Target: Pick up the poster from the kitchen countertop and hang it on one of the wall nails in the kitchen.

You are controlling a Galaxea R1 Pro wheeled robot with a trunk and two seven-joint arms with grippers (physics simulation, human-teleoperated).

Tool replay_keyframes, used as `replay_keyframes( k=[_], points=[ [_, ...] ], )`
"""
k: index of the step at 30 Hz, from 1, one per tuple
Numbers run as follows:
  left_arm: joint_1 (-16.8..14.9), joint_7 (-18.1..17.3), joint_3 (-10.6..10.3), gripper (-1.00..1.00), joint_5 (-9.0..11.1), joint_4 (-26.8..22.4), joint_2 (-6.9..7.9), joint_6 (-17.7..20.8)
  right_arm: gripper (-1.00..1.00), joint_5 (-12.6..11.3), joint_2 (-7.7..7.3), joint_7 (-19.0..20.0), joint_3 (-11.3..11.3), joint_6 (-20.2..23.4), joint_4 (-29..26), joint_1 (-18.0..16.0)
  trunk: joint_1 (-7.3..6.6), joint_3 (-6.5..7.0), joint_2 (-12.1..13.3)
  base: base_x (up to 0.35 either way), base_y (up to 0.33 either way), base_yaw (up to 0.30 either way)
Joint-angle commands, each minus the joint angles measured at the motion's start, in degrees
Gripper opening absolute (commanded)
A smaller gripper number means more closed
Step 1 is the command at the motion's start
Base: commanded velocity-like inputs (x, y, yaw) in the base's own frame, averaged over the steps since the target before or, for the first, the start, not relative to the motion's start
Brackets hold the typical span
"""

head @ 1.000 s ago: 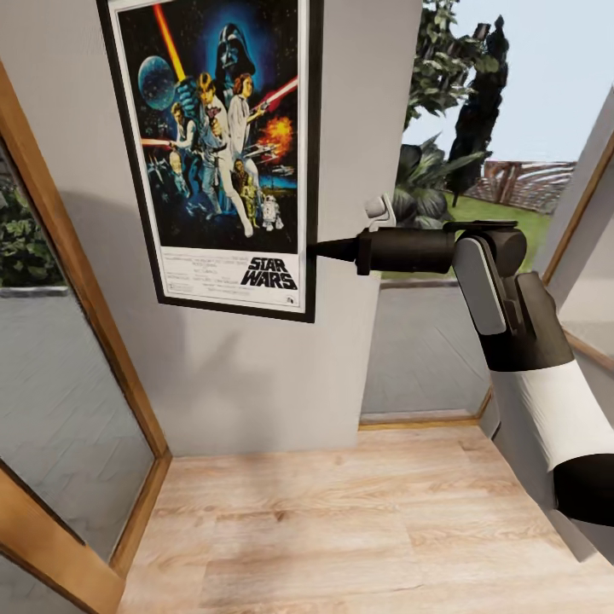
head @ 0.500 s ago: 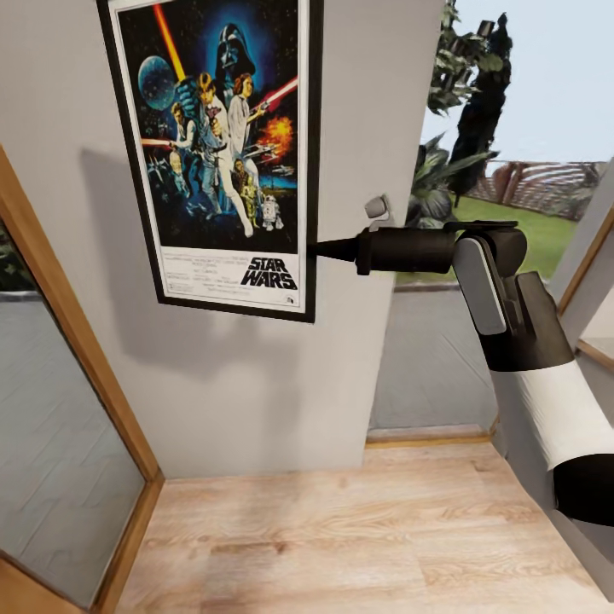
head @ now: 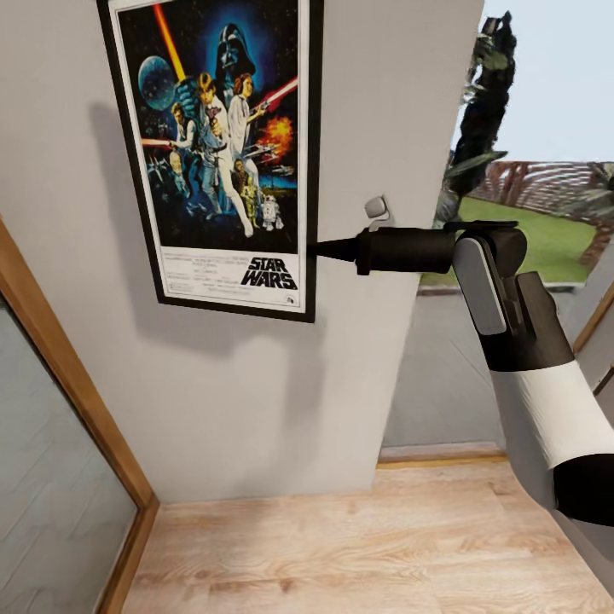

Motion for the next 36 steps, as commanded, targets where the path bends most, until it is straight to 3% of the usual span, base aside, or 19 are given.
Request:
replay_keyframes(
  k=[1, 8, 16, 36],
  points=[
    [0.0, -0.3, 0.1, 1.00, 0.3, 0.0, -0.01, 0.0, -1.00, -0.2, -0.03, 0.1, 0.0, 0.3, 0.0, -0.1, 0.07, -0.11, -0.1, 0.280, 0.073, 0.000],
    [0.0, -0.3, 0.2, 1.00, 0.3, 0.0, -0.01, 0.0, -1.00, -0.2, -0.03, 0.2, 0.1, 0.3, -0.1, -0.1, 0.07, -0.11, -0.1, 0.072, 0.018, 0.000],
    [0.0, -0.4, 0.3, 1.00, 0.3, 0.0, 0.01, 0.0, -1.00, -0.2, -0.03, 3.3, 0.4, 0.2, -1.3, 0.3, 0.07, -0.11, -0.1, 0.005, 0.001, 0.000],
    [0.0, -0.4, 0.3, 1.00, 0.3, 0.0, 0.02, 0.0, -1.00, -0.2, -0.11, 3.6, 1.6, -0.1, -4.2, 2.8, 0.07, -0.11, -0.1, 0.000, 0.000, 0.000]
  ],
)
